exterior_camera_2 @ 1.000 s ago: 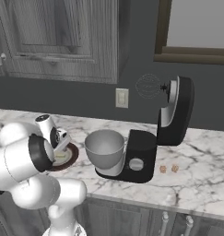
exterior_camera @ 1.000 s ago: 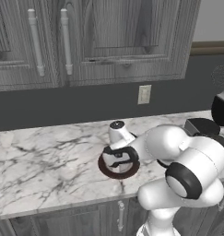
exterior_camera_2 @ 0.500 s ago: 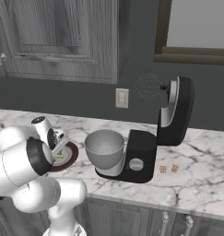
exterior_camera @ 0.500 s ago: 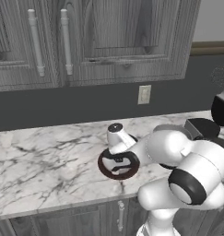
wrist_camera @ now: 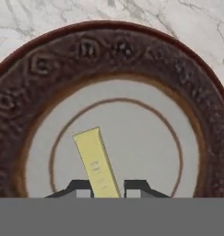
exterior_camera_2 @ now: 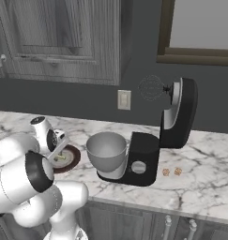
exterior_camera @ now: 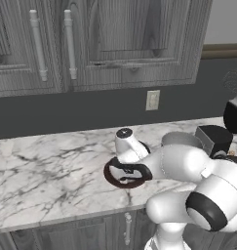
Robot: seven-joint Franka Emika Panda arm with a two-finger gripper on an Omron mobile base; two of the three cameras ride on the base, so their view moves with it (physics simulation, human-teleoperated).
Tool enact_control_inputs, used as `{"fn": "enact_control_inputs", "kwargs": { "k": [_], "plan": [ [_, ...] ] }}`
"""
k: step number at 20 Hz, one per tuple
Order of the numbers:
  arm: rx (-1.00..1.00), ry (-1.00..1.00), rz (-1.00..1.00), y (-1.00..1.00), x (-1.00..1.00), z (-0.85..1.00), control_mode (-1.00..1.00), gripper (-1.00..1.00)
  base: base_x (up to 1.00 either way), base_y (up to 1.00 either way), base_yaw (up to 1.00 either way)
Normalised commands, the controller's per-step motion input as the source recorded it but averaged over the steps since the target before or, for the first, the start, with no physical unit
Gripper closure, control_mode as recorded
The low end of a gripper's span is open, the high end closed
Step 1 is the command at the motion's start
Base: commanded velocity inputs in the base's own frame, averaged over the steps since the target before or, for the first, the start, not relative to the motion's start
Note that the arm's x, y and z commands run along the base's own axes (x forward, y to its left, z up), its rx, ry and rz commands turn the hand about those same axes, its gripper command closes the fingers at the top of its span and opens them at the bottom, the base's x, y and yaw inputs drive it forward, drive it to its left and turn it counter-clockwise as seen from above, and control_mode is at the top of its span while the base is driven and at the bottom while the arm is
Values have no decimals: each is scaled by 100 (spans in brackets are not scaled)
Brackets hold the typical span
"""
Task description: Add butter and sugar cubes to the stand mixer bowl and then turn on the stand mixer to begin making frosting.
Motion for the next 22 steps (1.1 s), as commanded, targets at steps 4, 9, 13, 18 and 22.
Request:
{"fn": "enact_control_inputs", "kwargs": {
  "k": [4, 9, 13, 18, 22],
  "plan": [
    [0, -2, 0, -8, -20, 85, -100, 100, 0, 0, 0],
    [0, -4, 0, -3, -20, 100, -100, 100, 0, 0, 0],
    [0, -3, -3, -19, -22, 94, -100, 100, 0, 0, 0],
    [0, -5, -5, -44, -35, 71, -100, 100, 0, 0, 0],
    [0, -8, -9, -61, -44, 43, -100, 100, 0, 0, 0]
  ]
}}
